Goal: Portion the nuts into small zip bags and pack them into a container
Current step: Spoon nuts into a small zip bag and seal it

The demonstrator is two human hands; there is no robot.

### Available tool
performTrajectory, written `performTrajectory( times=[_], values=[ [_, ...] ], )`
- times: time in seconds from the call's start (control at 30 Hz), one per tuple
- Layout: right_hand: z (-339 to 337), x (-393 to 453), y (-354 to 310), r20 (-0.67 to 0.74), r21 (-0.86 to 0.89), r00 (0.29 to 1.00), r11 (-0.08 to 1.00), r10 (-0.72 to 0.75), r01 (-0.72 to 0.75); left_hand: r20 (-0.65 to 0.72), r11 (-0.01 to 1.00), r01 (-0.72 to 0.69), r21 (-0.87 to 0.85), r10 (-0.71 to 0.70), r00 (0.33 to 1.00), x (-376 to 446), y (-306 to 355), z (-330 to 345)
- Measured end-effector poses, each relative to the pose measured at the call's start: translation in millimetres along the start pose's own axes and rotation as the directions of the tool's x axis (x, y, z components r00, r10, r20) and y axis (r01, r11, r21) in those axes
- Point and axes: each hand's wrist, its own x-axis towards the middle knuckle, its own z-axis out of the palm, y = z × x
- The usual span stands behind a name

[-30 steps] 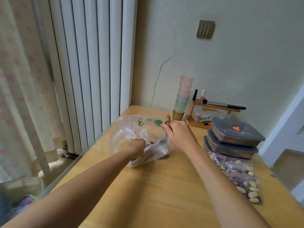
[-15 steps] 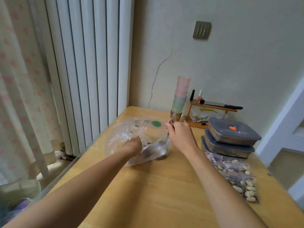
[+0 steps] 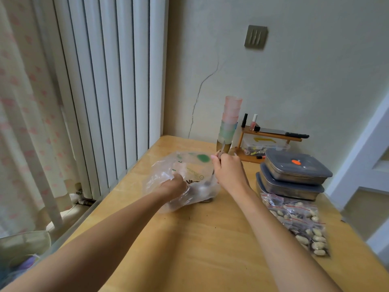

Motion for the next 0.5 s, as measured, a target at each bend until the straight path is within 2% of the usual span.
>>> performTrajectory(
  times=[0.03, 0.07, 0.1, 0.13, 0.17, 0.2, 0.3, 0.4, 0.5],
  values=[
    [0.9, 0.3, 0.0, -0.005, 0.003, 1.000, 1.000, 0.007, -0.007, -0.127, 0.998, 0.001, 0.056, 0.007, 0.992, 1.8, -6.1, -2.6],
    [2.1, 1.0, 0.3, -0.007, 0.003, 1.000, 1.000, 0.011, -0.011, -0.080, 0.977, 0.112, -0.180, -0.129, 0.988, 4.3, -2.3, -7.0],
    [3.6, 1.5, 1.1, -0.004, 0.002, 1.000, 1.000, 0.013, -0.013, 0.050, 0.767, 0.214, -0.605, -0.232, 0.971, 6.0, 7.2, -14.0],
    [4.9, 1.6, 1.6, -0.004, 0.006, 1.000, 1.000, 0.021, -0.021, 0.170, 0.383, 0.258, -0.887, -0.247, 0.954, 10.2, 8.7, -26.8],
    [6.8, 2.0, 3.3, -0.005, 0.014, 0.999, 0.999, 0.037, -0.037, 0.066, 0.331, 0.176, -0.927, -0.318, 0.946, 13.7, 8.7, -25.9],
    [7.5, 2.0, 4.6, -0.011, 0.027, 0.998, 0.998, 0.055, -0.054, 0.039, 0.393, 0.167, -0.904, -0.312, 0.949, 14.3, 11.1, -31.1],
    [5.9, 2.4, 10.0, -0.018, 0.058, 0.993, 0.991, 0.119, -0.118, 0.050, 0.558, 0.137, -0.818, -0.168, 0.985, 10.9, 12.7, -33.3],
    [3.1, 1.1, 16.1, -0.021, 0.124, 0.971, 0.965, 0.236, -0.232, 0.023, 0.644, 0.162, -0.748, -0.219, 0.975, 11.2, 8.5, -28.6],
    [4.2, 1.5, 27.5, -0.010, 0.286, 0.915, 0.878, 0.404, -0.384, -0.017, 0.690, 0.208, -0.693, -0.304, 0.953, 10.2, 0.9, -22.8]
  ],
)
